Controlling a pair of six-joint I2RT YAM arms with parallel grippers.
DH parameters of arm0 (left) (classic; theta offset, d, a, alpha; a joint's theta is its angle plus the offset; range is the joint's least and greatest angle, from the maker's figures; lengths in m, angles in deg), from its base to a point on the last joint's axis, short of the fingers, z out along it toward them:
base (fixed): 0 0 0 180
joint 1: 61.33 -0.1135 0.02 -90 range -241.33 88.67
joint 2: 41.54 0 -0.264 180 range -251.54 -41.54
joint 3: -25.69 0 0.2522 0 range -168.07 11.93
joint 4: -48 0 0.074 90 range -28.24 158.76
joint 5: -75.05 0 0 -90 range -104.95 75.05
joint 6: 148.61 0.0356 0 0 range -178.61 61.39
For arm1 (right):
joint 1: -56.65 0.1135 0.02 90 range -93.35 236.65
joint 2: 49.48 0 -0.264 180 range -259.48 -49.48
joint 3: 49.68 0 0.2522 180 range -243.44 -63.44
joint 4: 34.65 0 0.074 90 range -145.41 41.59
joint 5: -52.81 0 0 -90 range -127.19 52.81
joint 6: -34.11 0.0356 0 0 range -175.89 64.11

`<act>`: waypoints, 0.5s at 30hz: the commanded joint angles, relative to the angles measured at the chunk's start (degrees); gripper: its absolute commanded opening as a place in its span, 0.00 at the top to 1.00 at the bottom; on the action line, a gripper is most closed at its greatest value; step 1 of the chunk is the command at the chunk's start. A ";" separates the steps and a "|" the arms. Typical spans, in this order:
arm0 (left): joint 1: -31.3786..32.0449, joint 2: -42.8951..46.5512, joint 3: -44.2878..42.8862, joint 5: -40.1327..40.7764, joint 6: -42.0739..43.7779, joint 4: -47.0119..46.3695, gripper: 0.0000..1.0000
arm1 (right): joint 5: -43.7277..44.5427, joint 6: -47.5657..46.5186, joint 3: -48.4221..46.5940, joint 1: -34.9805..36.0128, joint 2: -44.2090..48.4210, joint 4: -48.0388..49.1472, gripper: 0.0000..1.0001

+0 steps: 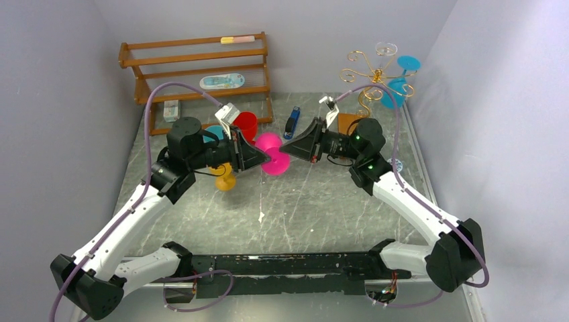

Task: Take the wine glass off the wine glass rack
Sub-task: Place the wine glass at the center of the board.

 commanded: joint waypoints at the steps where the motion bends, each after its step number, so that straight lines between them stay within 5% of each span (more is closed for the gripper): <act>1: -0.13 0.42 0.33 -1.69 0.30 -3.16 0.95 | 1.86 1.00 2.10 0.42 2.83 0.90 0.89; 7: -0.18 -0.03 0.69 -3.61 0.15 -4.72 0.95 | 1.32 0.39 4.80 0.42 6.12 2.35 0.53; 15: -0.13 -0.81 0.99 -6.95 0.72 -6.42 0.95 | 2.55 6.37 15.55 1.21 10.02 14.54 0.41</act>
